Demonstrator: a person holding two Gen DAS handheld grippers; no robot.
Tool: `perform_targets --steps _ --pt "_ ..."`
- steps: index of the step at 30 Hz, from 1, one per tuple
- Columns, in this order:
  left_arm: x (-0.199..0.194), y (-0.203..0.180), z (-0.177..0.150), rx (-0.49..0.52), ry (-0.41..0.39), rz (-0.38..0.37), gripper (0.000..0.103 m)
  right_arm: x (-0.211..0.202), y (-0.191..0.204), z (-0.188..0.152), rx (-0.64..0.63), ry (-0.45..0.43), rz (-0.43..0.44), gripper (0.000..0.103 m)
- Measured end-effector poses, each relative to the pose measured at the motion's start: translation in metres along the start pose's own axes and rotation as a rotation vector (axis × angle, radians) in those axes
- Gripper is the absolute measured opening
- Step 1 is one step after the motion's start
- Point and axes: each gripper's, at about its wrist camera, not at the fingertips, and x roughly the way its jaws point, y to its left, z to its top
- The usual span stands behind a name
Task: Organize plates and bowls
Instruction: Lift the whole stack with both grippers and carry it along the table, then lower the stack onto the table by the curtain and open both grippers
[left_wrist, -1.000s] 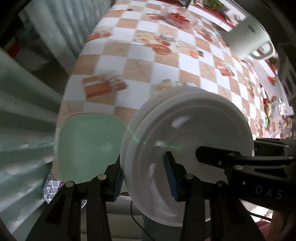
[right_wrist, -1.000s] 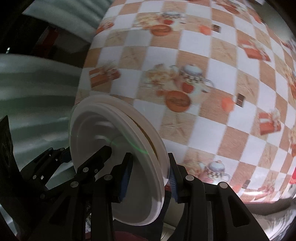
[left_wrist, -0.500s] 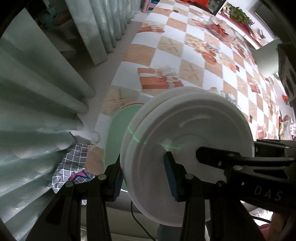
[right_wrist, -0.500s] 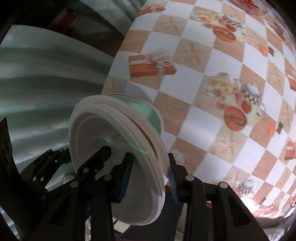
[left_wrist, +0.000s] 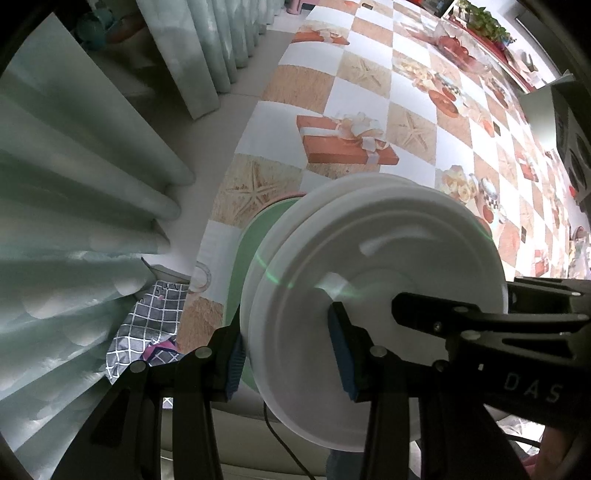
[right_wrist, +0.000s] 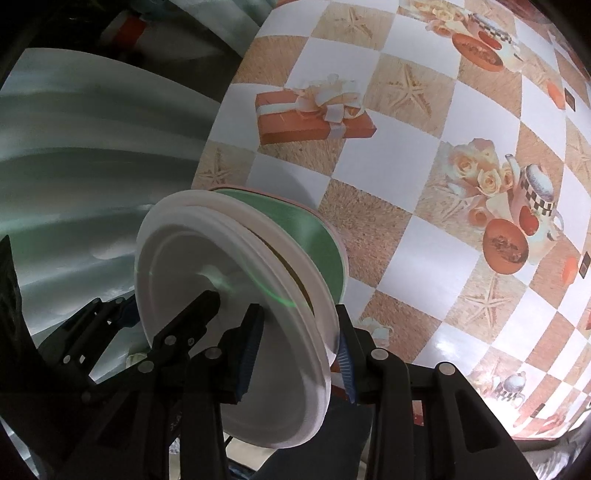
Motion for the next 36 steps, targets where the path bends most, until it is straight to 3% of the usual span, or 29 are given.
perform_targets --steps 11,13,16,17,18,19,22,24,27,29,36 --pt "0.003 -0.002 0.002 0.026 -0.028 0.016 0.046 0.004 0.004 0.002 -0.017 0.003 -0.009 0.043" --pt "0.001 -0.004 0.002 0.036 -0.043 0.029 0.053 0.003 0.005 0.002 -0.024 0.001 -0.010 0.044" --pt "-0.005 -0.008 0.000 0.057 -0.097 0.068 0.073 0.000 0.009 0.004 -0.040 -0.011 -0.026 0.046" --pt "-0.006 -0.009 0.000 0.057 -0.103 0.070 0.080 -0.001 0.009 0.003 -0.043 -0.012 -0.026 0.052" --pt "-0.007 -0.008 0.000 0.052 -0.105 0.080 0.080 -0.003 0.010 0.003 -0.044 -0.019 -0.027 0.070" --pt "-0.009 -0.008 0.001 0.044 -0.110 0.081 0.081 -0.005 0.010 0.002 -0.046 -0.028 -0.029 0.077" --pt "-0.012 -0.005 0.003 0.018 -0.113 0.068 0.083 -0.012 0.009 0.002 -0.048 -0.035 -0.021 0.077" --pt "-0.012 -0.004 0.002 0.018 -0.104 0.085 0.093 -0.017 0.008 0.000 -0.047 -0.043 -0.022 0.078" --pt "-0.014 -0.004 -0.004 0.018 -0.112 0.093 0.093 -0.027 0.007 -0.004 -0.054 -0.074 -0.053 0.101" --pt "-0.018 -0.004 -0.008 0.010 -0.123 0.088 0.093 -0.034 0.004 -0.009 -0.069 -0.097 -0.059 0.101" --pt "-0.042 -0.005 -0.019 -0.008 -0.190 0.198 0.093 -0.063 0.008 -0.020 -0.127 -0.153 -0.112 0.101"
